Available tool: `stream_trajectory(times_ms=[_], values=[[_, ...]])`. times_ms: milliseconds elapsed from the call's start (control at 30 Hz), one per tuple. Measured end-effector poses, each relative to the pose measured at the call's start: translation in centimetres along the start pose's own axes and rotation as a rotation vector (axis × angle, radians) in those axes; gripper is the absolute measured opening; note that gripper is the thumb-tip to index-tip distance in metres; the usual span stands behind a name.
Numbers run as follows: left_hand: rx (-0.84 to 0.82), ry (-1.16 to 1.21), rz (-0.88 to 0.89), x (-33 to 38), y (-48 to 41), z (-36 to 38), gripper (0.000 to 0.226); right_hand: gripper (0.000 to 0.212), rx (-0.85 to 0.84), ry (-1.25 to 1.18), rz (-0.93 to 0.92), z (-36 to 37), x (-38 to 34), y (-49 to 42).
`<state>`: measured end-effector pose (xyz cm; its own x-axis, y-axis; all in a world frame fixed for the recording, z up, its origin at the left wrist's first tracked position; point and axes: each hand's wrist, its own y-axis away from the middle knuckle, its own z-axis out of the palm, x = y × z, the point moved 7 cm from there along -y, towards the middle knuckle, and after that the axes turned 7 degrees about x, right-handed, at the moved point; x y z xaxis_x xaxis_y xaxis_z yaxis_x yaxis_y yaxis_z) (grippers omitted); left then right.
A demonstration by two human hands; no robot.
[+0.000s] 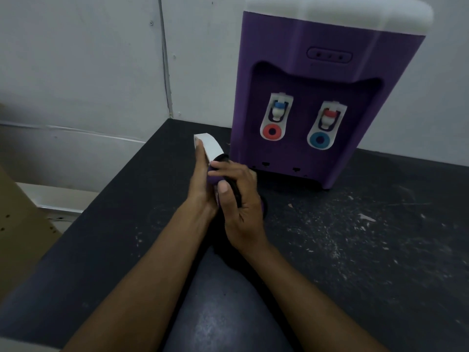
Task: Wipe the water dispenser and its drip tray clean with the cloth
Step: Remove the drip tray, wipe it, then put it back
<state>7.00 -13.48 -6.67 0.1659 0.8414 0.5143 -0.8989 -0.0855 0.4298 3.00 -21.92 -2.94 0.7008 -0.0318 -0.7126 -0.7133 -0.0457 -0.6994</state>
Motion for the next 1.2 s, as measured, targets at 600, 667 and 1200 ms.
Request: stream_trajectory(times_ms=[600, 667, 1200], values=[[-0.062, -0.949, 1.125, 2.8, 2.2, 2.6, 0.078, 0.032, 0.219, -0.471, 0.577, -2.0, 0.0, -3.3], [-0.085, -0.881, 1.079, 3.3, 1.9, 2.2, 0.087, 0.030, 0.187, -0.469, 0.538, -1.6, -0.8, -3.1], [-0.203, -0.597, 0.816, 5.2, 2.8, 2.3, 0.069, 0.037, -0.046, -0.051, -0.269, -0.9, -3.5, -3.0]])
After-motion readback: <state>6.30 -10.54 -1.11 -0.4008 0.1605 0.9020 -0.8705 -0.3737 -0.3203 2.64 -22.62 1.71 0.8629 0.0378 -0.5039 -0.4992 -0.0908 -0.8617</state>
